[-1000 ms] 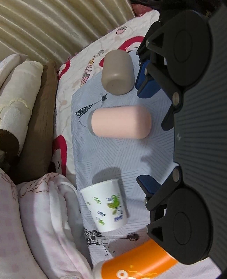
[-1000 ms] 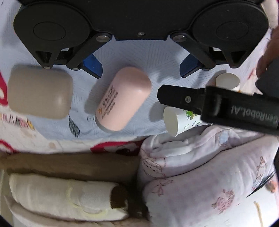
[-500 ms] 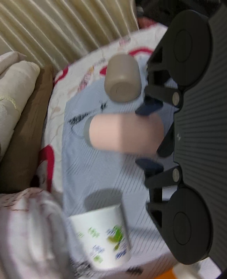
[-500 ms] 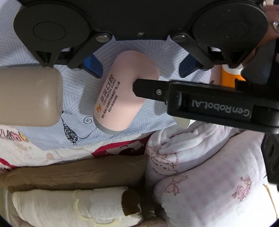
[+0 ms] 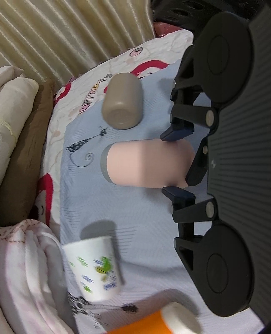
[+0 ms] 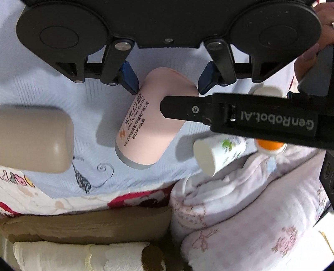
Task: Flip cup upright
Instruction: 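Close the left gripper around the pink cup's body near its base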
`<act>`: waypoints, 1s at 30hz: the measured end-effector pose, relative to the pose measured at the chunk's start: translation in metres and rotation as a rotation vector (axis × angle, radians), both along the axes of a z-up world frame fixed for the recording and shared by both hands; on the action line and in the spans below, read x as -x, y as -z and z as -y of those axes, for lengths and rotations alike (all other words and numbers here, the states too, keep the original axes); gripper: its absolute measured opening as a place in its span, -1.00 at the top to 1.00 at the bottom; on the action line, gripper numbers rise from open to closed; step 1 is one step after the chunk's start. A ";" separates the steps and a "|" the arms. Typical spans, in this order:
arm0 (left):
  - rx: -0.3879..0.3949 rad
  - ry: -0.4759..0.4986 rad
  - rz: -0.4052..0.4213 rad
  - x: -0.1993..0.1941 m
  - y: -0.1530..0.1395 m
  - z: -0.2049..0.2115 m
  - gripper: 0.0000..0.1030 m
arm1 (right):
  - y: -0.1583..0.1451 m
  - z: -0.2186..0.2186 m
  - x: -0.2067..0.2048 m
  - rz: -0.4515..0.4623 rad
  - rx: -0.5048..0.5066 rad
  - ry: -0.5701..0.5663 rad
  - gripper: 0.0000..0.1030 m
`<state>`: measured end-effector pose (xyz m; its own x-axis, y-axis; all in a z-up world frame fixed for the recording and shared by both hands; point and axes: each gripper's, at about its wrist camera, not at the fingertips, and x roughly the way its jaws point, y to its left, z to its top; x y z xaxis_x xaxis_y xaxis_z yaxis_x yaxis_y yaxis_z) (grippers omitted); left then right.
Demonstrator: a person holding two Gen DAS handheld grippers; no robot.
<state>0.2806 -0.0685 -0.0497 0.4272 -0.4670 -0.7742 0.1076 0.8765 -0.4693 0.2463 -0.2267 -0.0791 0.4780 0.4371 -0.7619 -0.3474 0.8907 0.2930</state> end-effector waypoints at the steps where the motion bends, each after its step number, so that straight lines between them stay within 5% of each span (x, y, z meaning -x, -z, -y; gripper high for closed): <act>1: -0.009 -0.001 0.002 0.007 -0.002 0.000 0.11 | -0.001 -0.002 0.006 -0.009 0.009 -0.021 -0.32; 13: -0.006 -0.022 -0.067 0.076 0.001 -0.026 0.11 | -0.002 -0.038 0.070 -0.025 0.160 -0.172 -0.31; 21: 0.104 -0.006 -0.115 0.106 0.009 -0.041 0.11 | -0.009 -0.037 0.089 -0.057 0.157 -0.215 -0.32; 30: 0.138 0.008 -0.140 0.119 0.028 -0.044 0.11 | -0.004 -0.038 0.092 -0.126 0.169 -0.256 -0.32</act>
